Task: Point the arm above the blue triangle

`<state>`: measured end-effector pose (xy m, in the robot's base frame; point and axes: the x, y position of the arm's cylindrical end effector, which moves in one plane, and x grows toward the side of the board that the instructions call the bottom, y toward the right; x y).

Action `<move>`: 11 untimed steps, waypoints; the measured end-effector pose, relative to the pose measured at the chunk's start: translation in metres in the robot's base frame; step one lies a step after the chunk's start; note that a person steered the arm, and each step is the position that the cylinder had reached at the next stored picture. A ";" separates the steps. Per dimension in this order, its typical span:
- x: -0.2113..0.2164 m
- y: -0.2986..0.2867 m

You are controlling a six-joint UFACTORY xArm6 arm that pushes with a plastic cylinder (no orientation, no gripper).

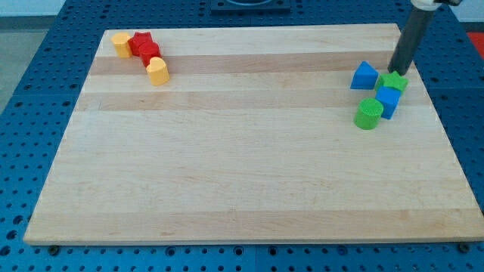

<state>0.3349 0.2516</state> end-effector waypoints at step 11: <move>-0.063 -0.050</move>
